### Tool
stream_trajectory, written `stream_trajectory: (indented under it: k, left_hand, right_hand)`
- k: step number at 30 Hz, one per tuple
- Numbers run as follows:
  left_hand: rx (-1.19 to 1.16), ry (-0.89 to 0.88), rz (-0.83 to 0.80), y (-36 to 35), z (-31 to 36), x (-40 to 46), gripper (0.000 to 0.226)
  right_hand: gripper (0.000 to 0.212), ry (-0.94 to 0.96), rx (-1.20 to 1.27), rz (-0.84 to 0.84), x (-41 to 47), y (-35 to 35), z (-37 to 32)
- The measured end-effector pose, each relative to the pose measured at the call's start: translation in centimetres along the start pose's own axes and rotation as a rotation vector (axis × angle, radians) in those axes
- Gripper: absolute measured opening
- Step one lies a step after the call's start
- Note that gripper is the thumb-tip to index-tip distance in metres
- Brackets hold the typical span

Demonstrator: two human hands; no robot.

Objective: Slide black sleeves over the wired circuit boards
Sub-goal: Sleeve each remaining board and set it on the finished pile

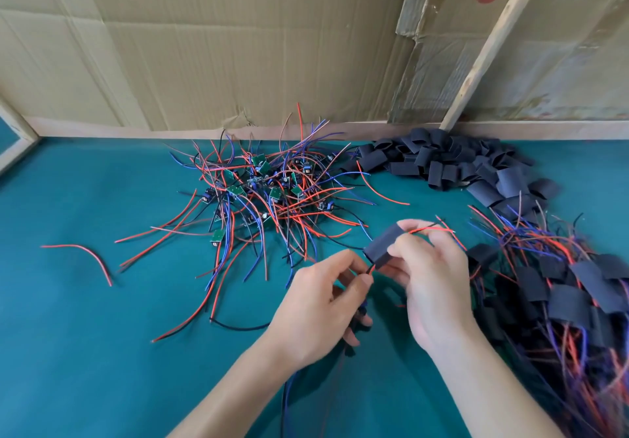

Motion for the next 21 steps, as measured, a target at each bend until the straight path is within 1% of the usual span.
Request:
stream_trajectory:
  k: [4, 7, 9, 11, 13, 15, 21]
  left_hand:
    - [-0.147, 0.071, 0.040, 0.3, -0.2, 0.3, 0.016]
    - [-0.313, 0.140, 0.031, 0.6, -0.1, 0.3, 0.012]
    - [-0.375, 0.161, 0.004, 0.8, -0.1, 0.3, 0.024]
    - [-0.386, 0.162, 0.001, 1.0, -0.2, 0.4, 0.033]
    - [-0.389, 0.144, 0.014, 1.1, -0.3, 0.4, 0.026]
    - [-0.384, 0.126, 0.045, 1.1, -0.4, 0.5, 0.018]
    - [-0.368, 0.121, 0.096, 1.4, -0.2, 0.5, 0.027]
  right_hand:
    - [0.016, 0.000, -0.014, -0.050, -0.9, -0.4, 0.2]
    - [0.020, -0.016, -0.008, -0.028, -0.9, -0.1, 0.4]
    - [0.022, 0.004, -0.024, -0.019, -1.0, 0.1, 0.4]
    - [0.021, 0.053, -0.067, -0.014, -0.9, 0.3, 0.3]
    - [0.023, 0.085, -0.116, -0.015, -0.7, 0.6, 0.2]
    - [0.023, 0.077, -0.129, -0.031, -0.5, 0.7, 0.3]
    - [0.021, 0.067, -0.097, -0.069, -0.7, 0.4, 0.4]
Point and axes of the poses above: each hand's wrist, its own x-axis towards the middle knuckle, its own y-axis out of the back of the hand, z = x × y, the point moved 5 cm from there along x, towards the middle knuckle, and after that the axes turned 10 degrees about z, right-handed, at the moved point
